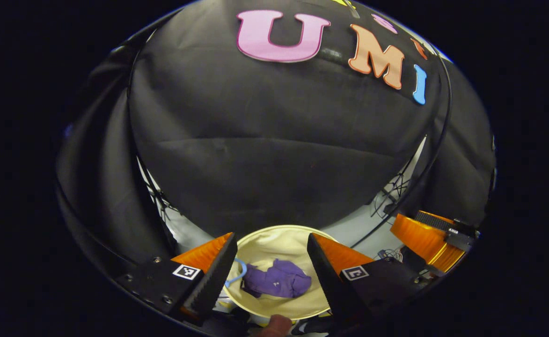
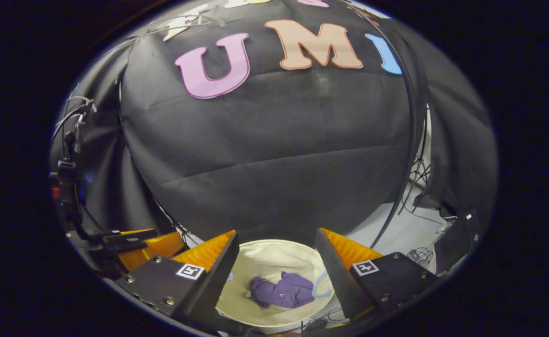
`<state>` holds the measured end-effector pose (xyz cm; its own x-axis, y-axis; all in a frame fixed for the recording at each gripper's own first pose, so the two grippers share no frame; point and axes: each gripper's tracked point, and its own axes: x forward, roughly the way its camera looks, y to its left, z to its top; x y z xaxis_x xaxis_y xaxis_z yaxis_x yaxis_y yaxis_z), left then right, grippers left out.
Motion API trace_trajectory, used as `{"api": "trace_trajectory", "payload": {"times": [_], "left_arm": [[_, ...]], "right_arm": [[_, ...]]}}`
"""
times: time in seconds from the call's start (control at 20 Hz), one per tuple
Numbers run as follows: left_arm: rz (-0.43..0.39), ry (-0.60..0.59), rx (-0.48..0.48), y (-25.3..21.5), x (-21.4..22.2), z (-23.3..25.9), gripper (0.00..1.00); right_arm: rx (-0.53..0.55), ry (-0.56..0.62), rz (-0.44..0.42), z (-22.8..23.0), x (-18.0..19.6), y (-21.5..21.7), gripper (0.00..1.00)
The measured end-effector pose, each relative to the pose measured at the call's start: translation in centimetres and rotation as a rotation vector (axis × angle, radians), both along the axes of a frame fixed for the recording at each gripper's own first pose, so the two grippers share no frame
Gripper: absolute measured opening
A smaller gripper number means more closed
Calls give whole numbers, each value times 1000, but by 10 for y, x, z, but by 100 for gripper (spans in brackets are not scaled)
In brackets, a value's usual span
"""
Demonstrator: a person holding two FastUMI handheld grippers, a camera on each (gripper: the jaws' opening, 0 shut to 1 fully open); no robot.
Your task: Grasp the clothes on the hanger with both hands and then place them into the laundry hamper below.
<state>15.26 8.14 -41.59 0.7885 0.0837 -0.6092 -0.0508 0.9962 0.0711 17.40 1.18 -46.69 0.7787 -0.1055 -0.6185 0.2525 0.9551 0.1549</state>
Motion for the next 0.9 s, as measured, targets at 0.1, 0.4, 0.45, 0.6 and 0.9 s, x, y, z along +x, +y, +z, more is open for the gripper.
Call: {"api": "trace_trajectory", "payload": {"times": [0.1, 0.4, 0.45, 0.6, 0.9], "left_arm": [[26, -80, 3, 2, 9, 31, 94], [-23, -247, -46, -12, 11, 104, 94], [-36, -270, -45, -14, 11, 112, 94], [-54, -292, -20, -15, 4, 132, 94], [-104, -381, 39, -29, -20, 183, 94]], "right_arm": [[-13, -25, 3, 18, 1, 1, 99], [-43, -90, 13, 77, -4, 6, 99], [-46, -106, 13, 89, -4, 7, 99], [-66, -150, 6, 120, -7, 7, 99], [-71, -247, 2, 187, -32, 21, 99]]}}
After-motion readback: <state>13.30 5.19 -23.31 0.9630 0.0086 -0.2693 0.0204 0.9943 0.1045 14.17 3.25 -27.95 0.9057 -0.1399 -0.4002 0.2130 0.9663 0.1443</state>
